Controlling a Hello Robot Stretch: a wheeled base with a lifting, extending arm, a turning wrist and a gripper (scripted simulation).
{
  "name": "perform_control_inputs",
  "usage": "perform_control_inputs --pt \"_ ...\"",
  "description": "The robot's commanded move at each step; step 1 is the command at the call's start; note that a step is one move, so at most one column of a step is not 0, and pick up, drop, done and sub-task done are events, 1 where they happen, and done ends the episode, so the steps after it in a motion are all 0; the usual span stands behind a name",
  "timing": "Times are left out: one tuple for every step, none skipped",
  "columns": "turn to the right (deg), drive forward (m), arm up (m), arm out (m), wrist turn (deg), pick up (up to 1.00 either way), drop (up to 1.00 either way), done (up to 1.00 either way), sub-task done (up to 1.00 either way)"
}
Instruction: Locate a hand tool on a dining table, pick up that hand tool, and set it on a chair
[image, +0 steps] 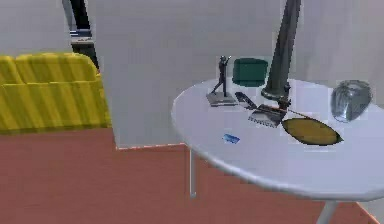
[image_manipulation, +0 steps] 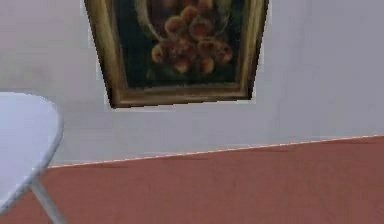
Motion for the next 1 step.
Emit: perform_control_inputs --pt "-45.0 0.00 0.00 0.00 0.0 0.00 0.00 0.00 0.00"
